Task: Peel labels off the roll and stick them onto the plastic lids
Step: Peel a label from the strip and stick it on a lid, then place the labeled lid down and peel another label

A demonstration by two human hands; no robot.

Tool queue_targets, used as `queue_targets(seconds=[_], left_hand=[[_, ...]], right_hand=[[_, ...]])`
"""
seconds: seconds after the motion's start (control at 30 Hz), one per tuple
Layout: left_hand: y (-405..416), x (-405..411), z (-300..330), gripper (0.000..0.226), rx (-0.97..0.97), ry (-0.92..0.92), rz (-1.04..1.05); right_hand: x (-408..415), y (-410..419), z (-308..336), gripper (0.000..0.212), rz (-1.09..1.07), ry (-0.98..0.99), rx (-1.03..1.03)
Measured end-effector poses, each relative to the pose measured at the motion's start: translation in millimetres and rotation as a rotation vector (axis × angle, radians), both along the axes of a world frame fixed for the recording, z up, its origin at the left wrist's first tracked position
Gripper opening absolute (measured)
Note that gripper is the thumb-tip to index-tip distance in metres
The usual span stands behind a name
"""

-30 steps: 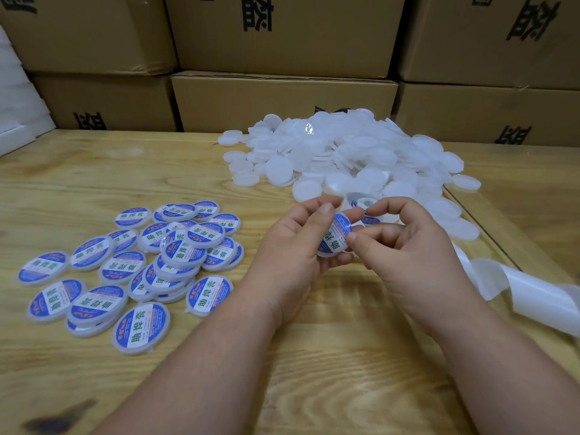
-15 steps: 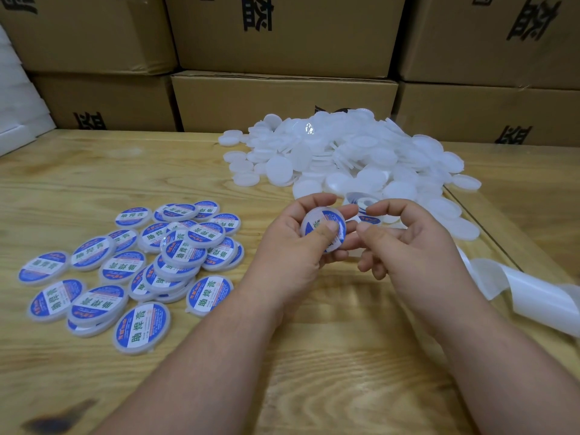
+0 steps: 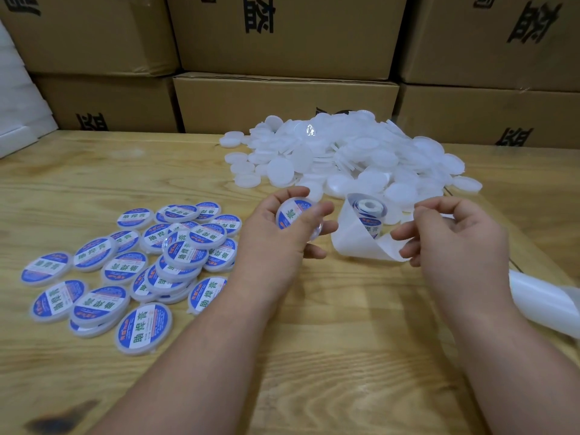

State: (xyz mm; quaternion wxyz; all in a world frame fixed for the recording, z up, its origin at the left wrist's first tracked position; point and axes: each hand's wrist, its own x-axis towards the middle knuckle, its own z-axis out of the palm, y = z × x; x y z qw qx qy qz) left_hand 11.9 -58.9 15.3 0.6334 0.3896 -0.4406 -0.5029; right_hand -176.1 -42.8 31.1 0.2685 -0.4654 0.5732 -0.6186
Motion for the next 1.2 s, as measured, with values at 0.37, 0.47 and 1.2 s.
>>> queue_targets(seconds=[0.37,0.47,1.2], left_hand=[[-4,62,8,0.006,0.03,-0.6,0.564],[-2,70,9,0.015,0.104,-0.685,0.604],[8,-13,-18,0.04,-0.309,-1.071,0.166]], right_hand=[[7,-9,-22,0.007,0.081,0.406,0.041],[8,-11,-26,0.017,0.142,0.478,0.108],[-2,-2,-14,0.006,0.367,0.646,0.191]])
